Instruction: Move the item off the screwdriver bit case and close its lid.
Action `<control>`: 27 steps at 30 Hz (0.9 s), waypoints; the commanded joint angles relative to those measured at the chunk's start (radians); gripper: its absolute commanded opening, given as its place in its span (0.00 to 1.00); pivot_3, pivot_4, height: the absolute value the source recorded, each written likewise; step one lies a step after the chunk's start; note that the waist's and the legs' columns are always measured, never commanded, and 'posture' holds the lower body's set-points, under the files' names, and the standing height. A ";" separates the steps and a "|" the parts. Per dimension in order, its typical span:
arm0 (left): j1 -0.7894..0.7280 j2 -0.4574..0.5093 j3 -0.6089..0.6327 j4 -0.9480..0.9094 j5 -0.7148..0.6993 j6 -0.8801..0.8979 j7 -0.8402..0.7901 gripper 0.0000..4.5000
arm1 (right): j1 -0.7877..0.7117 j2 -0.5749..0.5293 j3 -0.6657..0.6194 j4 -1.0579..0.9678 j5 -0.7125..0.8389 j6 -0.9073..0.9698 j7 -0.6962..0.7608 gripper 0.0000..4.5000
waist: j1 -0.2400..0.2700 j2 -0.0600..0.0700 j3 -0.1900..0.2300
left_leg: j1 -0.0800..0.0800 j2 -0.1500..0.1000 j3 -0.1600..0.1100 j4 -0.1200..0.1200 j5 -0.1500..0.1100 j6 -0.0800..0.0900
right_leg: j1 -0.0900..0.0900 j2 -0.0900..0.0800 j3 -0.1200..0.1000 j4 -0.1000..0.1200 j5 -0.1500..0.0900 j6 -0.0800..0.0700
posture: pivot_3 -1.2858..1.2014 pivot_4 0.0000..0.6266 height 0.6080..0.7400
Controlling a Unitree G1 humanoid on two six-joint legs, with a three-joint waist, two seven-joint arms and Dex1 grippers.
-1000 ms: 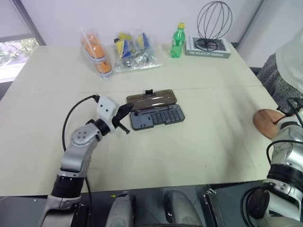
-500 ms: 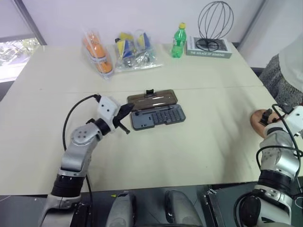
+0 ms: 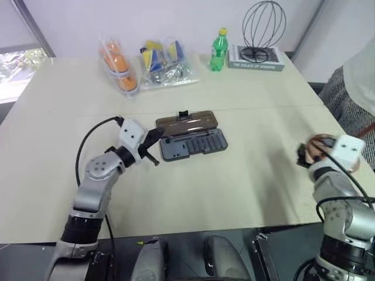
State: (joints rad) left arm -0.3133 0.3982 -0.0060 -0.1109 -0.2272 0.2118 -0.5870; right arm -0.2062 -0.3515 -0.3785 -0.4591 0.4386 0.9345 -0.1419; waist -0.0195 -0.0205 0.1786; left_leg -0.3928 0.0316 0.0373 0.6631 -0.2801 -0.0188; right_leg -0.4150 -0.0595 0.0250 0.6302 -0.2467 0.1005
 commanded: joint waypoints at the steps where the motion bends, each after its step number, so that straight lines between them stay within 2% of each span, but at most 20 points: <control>1: -0.043 0.007 0.026 0.015 -0.002 -0.022 0.004 0.00 | -0.097 -0.059 0.052 -0.033 0.011 0.020 0.075 0.99 | 0.005 0.000 0.000 | 0.000 0.000 0.000 0.000 0.000 0.000 | 0.000 0.000 0.000 0.000 0.000 0.000 | 0.52 0.24 1.00; 8: -0.099 0.010 0.040 0.083 0.011 -0.035 0.018 0.00 | -0.264 -0.176 0.194 0.164 -0.020 -0.028 0.294 0.99 | 0.007 -0.001 0.000 | -0.005 -0.001 0.000 0.000 0.000 0.000 | -0.002 -0.001 -0.002 -0.002 0.002 0.003 | 0.52 0.24 1.00; 12: -0.109 0.013 0.041 0.098 0.015 -0.041 0.020 0.00 | -0.341 -0.208 0.270 0.292 -0.061 -0.102 0.400 0.99 | 0.005 -0.001 0.000 | -0.012 -0.001 0.001 0.001 0.000 0.000 | -0.011 0.000 -0.002 0.000 0.002 0.004 | 0.52 0.24 1.00; 19: -0.111 0.005 0.031 0.104 0.032 -0.058 0.029 0.00 | -0.568 -0.151 0.361 0.629 -0.164 -0.219 0.459 0.99 | 0.003 0.000 0.000 | -0.015 -0.001 0.002 0.002 0.000 0.000 | -0.014 0.000 -0.002 0.001 0.003 0.003 | 0.52 0.24 1.00; 23: -0.084 0.005 0.031 0.080 0.040 -0.061 0.044 0.00 | -0.736 -0.066 0.417 0.879 -0.216 -0.278 0.500 0.99 | 0.000 0.000 0.000 | -0.015 -0.001 0.003 0.002 0.000 0.000 | -0.014 0.000 -0.002 0.001 0.003 0.003 | 0.52 0.24 1.00; 27: -0.059 0.007 0.038 0.054 0.046 -0.058 0.063 0.00 | -0.817 -0.019 0.485 1.077 -0.299 -0.362 0.544 0.99 | 0.003 0.000 0.000 | -0.015 -0.001 0.003 0.002 0.000 0.000 | -0.015 0.000 -0.002 0.001 0.003 0.003 | 0.52 0.24 1.00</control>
State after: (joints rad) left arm -0.3770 0.4014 0.0184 -0.0084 -0.1859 0.1686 -0.5352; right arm -0.9880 -0.3737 0.0981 0.5662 0.1690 0.6141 0.3876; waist -0.0164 -0.0206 0.1791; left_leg -0.4082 0.0309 0.0406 0.6646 -0.2799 -0.0186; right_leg -0.4296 -0.0597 0.0225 0.6308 -0.2439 0.1035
